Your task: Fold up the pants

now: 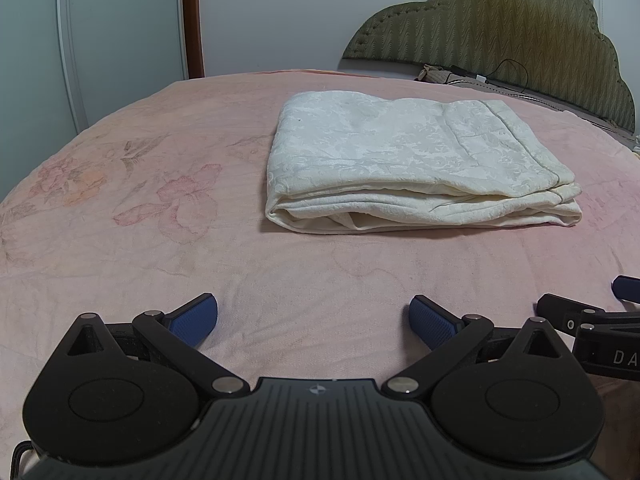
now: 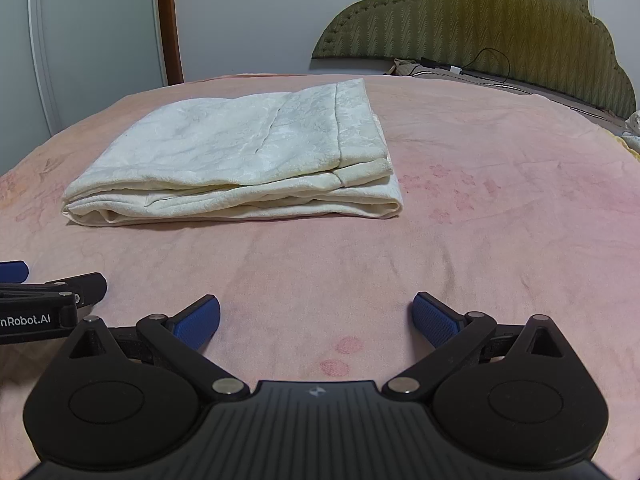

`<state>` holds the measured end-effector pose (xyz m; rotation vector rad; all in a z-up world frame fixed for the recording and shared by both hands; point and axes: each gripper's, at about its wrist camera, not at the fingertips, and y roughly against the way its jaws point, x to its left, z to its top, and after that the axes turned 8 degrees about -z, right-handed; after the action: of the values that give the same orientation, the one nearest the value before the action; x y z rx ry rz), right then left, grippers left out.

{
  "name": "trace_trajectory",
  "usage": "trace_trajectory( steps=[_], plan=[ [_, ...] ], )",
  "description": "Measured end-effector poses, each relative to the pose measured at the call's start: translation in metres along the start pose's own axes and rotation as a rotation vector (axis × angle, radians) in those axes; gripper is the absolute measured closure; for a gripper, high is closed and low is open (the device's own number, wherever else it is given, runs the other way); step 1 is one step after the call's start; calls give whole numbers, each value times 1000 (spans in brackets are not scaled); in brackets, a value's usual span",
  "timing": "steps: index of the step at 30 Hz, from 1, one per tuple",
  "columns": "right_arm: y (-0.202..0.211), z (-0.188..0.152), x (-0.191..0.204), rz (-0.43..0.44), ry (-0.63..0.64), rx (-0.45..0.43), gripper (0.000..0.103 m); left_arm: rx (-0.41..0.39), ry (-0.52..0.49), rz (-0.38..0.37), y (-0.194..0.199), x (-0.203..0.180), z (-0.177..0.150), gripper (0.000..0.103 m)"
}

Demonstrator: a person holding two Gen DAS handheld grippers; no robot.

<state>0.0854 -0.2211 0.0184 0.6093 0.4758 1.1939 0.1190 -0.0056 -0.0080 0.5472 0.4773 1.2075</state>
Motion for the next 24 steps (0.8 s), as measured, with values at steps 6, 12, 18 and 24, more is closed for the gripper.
trace_trajectory(
  steps=[6, 12, 18, 24],
  plan=[
    [1, 0, 0, -4, 5, 1, 0, -1, 1, -1, 0, 0, 0, 0],
    [1, 0, 0, -4, 5, 1, 0, -2, 1, 4, 1, -1, -1, 0],
    [1, 0, 0, -3, 5, 1, 0, -5, 10, 15, 4, 0, -2, 0],
    [2, 0, -1, -1, 10, 0, 0, -9, 18, 34, 8, 1, -3, 0]
  ],
)
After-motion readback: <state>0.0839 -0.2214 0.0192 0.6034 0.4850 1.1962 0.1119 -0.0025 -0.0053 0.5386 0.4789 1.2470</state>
